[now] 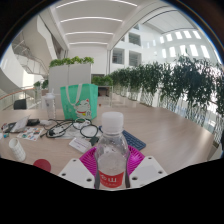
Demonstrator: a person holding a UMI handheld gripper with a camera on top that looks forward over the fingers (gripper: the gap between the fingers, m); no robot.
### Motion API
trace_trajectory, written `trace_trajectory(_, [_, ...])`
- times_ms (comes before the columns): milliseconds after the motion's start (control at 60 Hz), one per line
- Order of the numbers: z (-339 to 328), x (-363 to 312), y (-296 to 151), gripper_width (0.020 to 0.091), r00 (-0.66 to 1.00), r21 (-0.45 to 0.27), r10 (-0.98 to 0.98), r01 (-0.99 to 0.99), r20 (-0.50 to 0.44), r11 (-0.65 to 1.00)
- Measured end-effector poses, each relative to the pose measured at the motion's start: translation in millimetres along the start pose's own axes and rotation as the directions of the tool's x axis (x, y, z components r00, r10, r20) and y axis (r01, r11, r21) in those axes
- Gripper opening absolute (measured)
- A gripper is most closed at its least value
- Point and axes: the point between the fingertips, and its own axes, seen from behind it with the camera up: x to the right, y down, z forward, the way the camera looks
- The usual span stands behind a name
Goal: Pour water
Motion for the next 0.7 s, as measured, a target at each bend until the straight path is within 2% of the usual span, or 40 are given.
trace_trajectory(150, [-36.7, -66.0, -101.0, 0.0339, 0.965, 0.07, -0.26, 0.257, 0.032, 0.964])
trace_trajectory(200, [-33.0, -109.5, -116.7, 0.0339, 0.907, 0.103, -0.421, 0.419, -0.001, 0.902])
trace_trajectory(283, [-45.7, -162.6, -139.6, 0.0337, 0.715, 0.118, -0.698, 0.697, -0.032, 0.708])
trace_trajectory(400, [-39.4, -242.6, -128.4, 0.034, 0.312, 0.096, -0.946, 0.948, -0.088, 0.304])
trace_trajectory(517, [-27.2, -293.4, -102.4, 0.0337, -0.086, 0.058, -0.986, 0.994, -0.14, -0.094])
trace_trajectory(550, [-25.7, -299.6, -95.1, 0.0337, -0.189, 0.028, -0.971, 0.98, -0.148, -0.195])
trace_trajectory(650, [-26.9, -307.1, -91.5, 0.0337, -0.497, -0.071, -0.85, 0.867, -0.175, -0.492])
trace_trajectory(700, [-20.5, -316.9, -89.2, 0.0338, -0.603, -0.079, -0.783, 0.798, -0.155, -0.598])
